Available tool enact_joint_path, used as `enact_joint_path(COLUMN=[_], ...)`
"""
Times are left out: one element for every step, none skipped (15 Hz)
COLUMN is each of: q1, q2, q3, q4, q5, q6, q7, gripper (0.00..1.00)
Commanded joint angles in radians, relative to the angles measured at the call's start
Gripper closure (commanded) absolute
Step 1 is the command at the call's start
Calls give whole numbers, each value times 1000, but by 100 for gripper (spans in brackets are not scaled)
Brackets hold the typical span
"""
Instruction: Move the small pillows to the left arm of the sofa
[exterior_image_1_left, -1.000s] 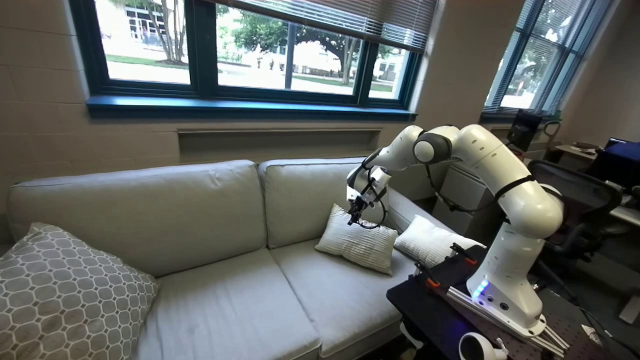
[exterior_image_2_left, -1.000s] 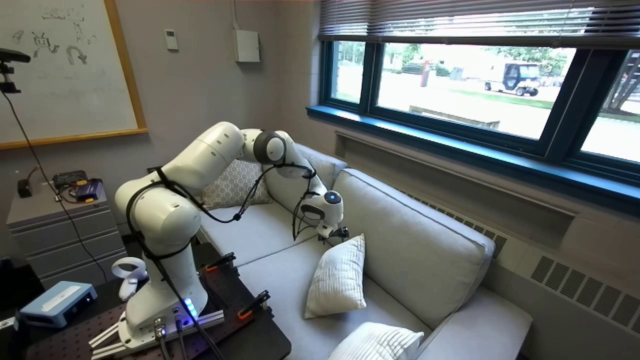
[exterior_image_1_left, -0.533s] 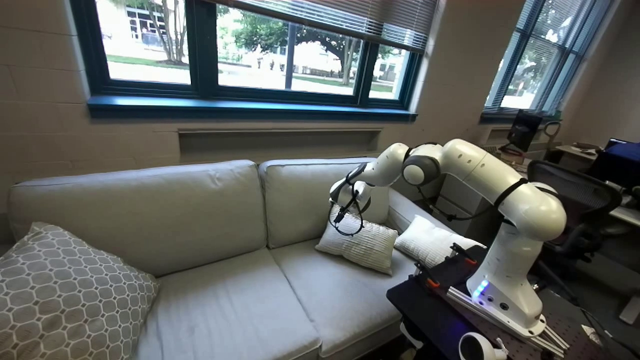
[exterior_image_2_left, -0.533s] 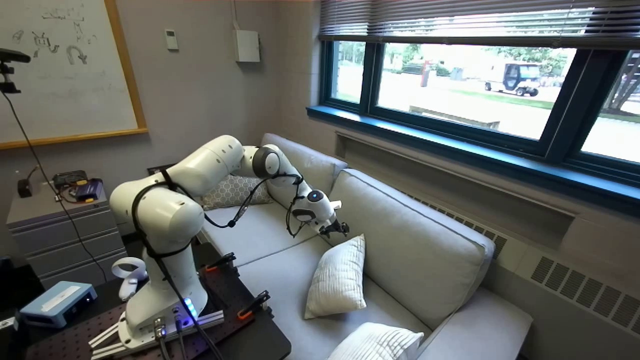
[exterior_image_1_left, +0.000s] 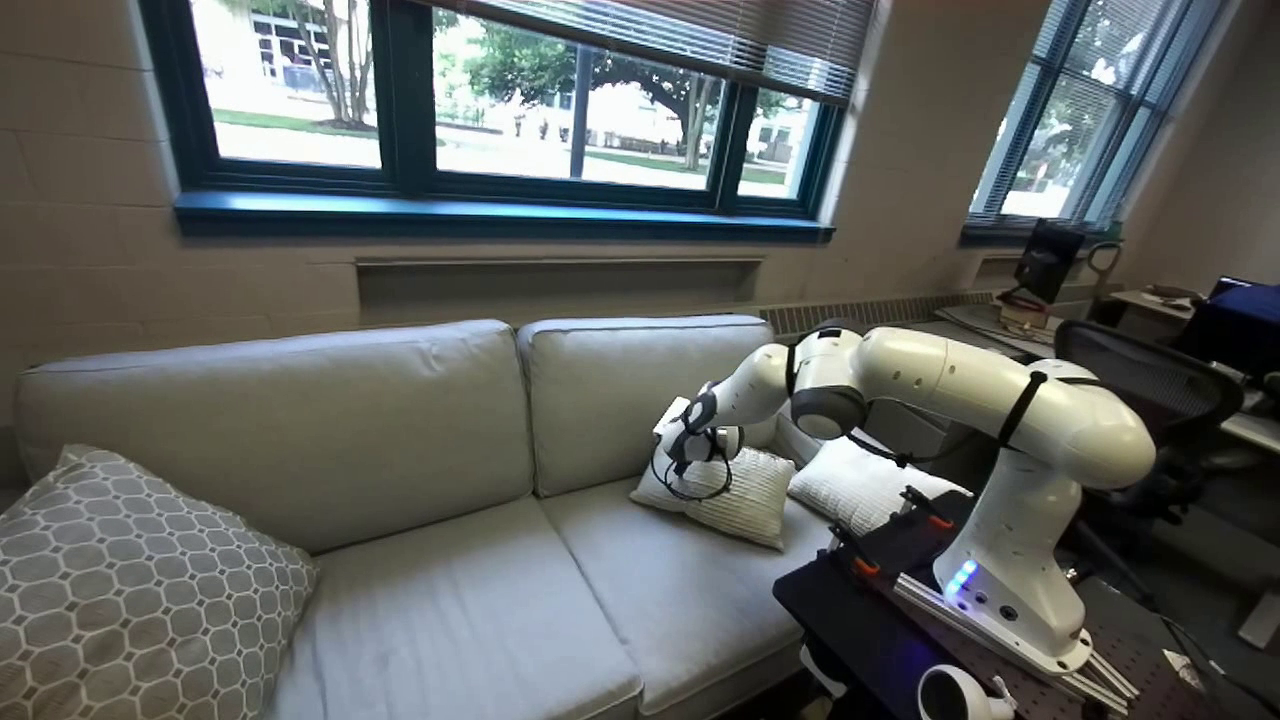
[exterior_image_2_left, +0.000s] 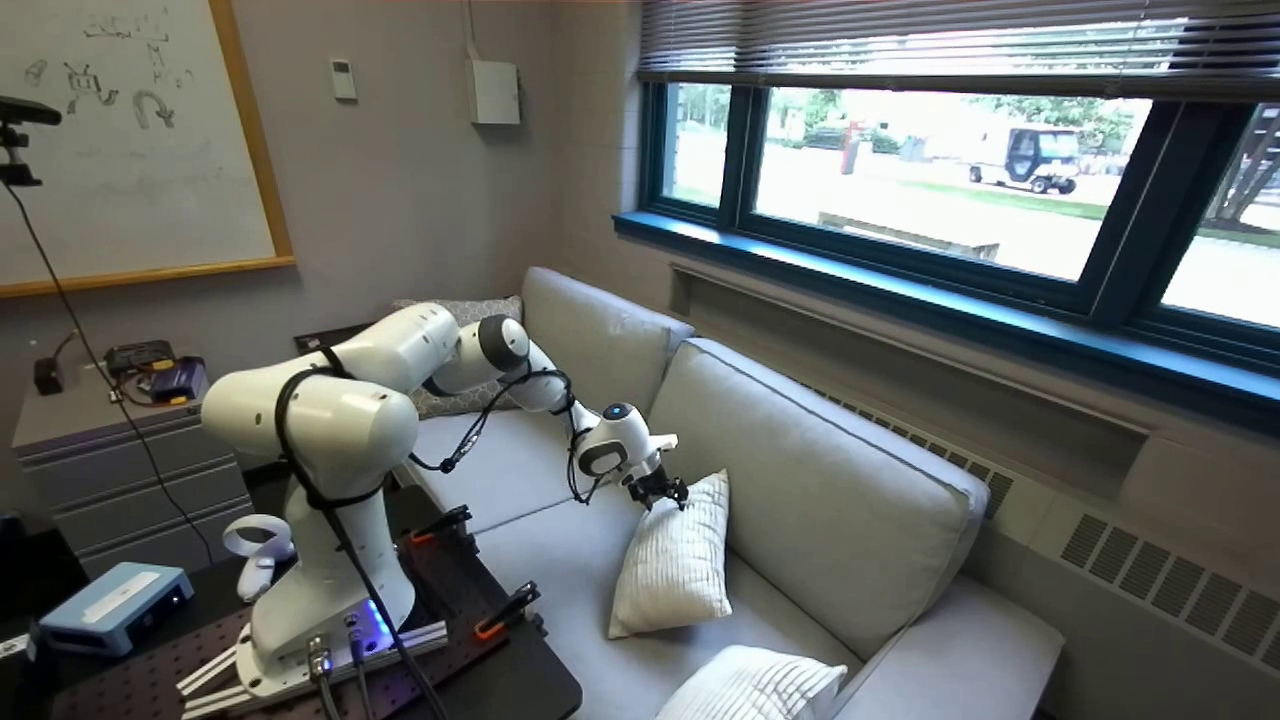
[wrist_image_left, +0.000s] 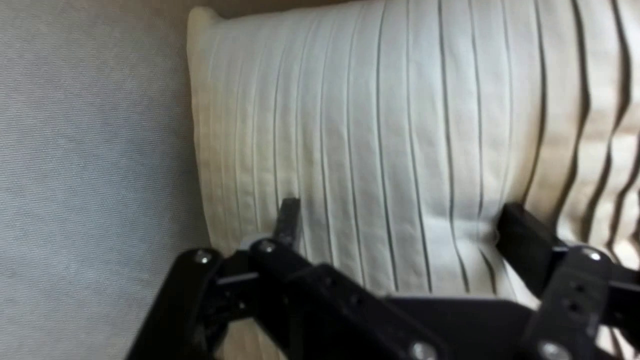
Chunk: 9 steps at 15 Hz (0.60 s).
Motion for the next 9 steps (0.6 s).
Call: enact_joint_path(q1=[12, 2, -16, -20, -23, 28, 49, 66, 74], q2=[-1, -4, -8, -12, -16, -17, -18, -18, -18], q3=[-18, -14, -2, 4, 15, -32, -51, -70, -81], q4=[25, 45, 69, 83, 100, 66, 52, 40, 36], q5=[-257, -350, -429, -485, -559, -466, -485, -477, -492], q6=[-91, -117, -155, -182, -197, -204, -194, -196, -208], q7=[268, 342, 400, 438, 484, 404, 405, 394, 393], gripper=[0, 0, 0, 0, 0, 0, 0, 0, 0])
